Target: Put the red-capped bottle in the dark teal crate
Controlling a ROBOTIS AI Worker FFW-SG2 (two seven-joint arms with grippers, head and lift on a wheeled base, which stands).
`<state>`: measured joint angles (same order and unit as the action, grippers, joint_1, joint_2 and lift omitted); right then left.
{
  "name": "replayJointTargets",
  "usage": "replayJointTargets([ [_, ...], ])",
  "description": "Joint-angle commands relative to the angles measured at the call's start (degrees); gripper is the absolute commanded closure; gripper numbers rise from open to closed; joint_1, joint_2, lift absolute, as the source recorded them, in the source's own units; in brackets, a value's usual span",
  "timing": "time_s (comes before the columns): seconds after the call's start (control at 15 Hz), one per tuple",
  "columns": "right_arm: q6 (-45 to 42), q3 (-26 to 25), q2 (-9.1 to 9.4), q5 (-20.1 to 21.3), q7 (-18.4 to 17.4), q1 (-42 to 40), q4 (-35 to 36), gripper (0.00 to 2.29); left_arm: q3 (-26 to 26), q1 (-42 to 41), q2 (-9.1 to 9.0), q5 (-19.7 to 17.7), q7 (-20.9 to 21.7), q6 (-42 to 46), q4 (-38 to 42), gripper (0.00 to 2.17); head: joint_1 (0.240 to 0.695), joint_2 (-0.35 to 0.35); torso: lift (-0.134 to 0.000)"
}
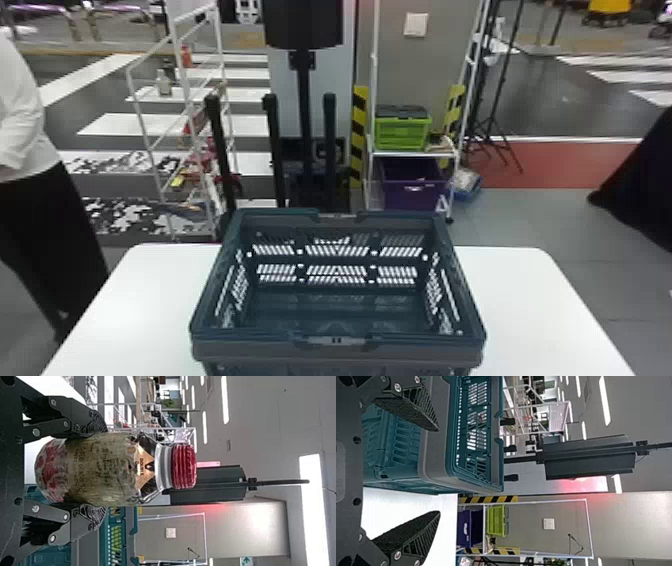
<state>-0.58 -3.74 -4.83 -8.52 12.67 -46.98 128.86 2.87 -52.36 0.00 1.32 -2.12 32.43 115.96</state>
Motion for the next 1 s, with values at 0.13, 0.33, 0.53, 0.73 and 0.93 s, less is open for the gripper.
replayJointTargets([
  [0.13, -2.62, 0.05, 0.0, -0.01, 0.16, -0.3, -1.41, 0.15, -0.06, 0.24, -0.15, 0.09, 0.01, 0.48, -0.47, 2.15, 0.499, 0.0, 0.0],
  [0.33, -4.73, 0.05, 0.0, -0.01, 0.25, -0.57, -2.21, 0.15, -0.15, 0.6, -0.15, 0.0, 0.01, 0.3, -0.82, 2.15, 0.499, 0.0, 0.0],
  [0.53, -4.73, 0.05, 0.0, -0.01, 0.25, -0.48, -2.73, 0.15, -0.06, 0.77, -0.15, 0.0, 0.01, 0.3, -1.0, 2.15, 0.499, 0.0, 0.0],
  [0.73, -4.56, 0.05, 0.0, -0.1, 0.25, -0.21, -2.82, 0.15, -0.06, 0.95, -0.15, 0.09, 0.01, -0.05, -0.47, 2.15, 0.499, 0.0, 0.0],
  [0.93, -4.56, -0.04, -0.18, -0.19, 0.16, -0.21, -2.91, 0.15, 0.29, 2.79, -0.15, 0.53, 0.53, -7.96, 3.84, 2.15, 0.499, 0.0, 0.0],
])
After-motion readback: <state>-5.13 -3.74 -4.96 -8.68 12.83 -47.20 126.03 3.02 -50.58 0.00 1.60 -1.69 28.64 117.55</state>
